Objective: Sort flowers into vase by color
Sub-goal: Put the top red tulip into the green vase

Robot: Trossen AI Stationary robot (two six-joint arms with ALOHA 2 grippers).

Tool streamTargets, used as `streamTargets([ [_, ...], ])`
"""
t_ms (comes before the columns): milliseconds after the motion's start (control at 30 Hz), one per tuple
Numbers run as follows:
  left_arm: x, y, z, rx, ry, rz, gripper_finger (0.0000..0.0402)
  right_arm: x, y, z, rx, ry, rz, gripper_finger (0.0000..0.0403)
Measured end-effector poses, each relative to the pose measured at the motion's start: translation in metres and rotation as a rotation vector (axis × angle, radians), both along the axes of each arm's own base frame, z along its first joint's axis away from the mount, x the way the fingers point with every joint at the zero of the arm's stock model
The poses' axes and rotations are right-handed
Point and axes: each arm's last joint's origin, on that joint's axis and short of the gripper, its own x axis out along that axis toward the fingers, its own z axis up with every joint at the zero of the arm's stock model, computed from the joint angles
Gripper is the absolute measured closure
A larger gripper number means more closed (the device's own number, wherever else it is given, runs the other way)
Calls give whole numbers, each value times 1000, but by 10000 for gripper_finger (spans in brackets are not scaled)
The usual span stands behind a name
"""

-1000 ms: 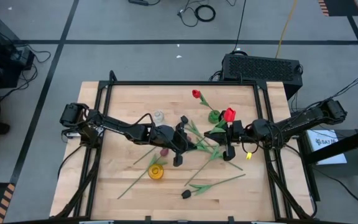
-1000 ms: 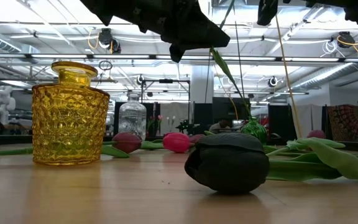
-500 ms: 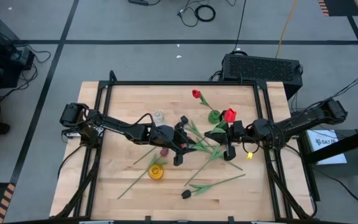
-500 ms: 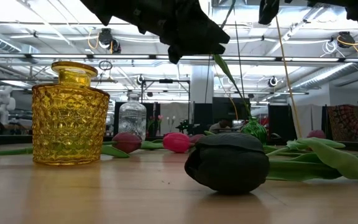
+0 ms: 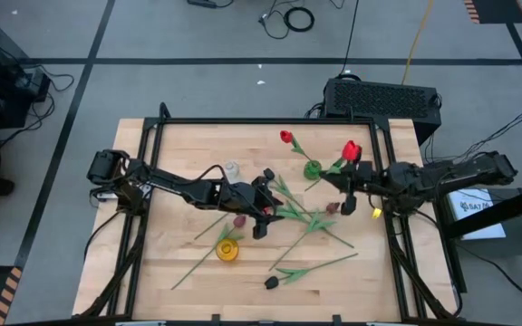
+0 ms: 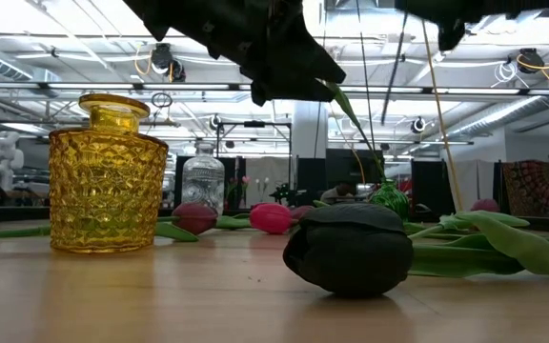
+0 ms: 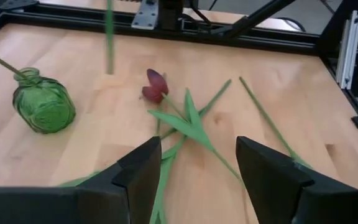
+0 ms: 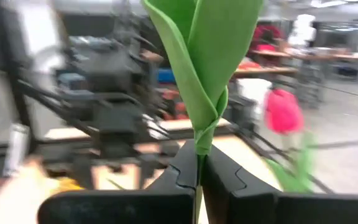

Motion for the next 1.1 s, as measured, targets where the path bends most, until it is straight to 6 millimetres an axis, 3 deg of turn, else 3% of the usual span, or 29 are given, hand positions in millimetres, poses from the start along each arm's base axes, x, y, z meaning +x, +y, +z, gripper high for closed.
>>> streamTargets([
  [500,2,0,5,-14,-60,-16,187,-7,-46,-15,3,169,-298,402],
  [1100,2,-3,5,-15,-57,-26,187,-6,-59,-33,-7,87,-327,402],
])
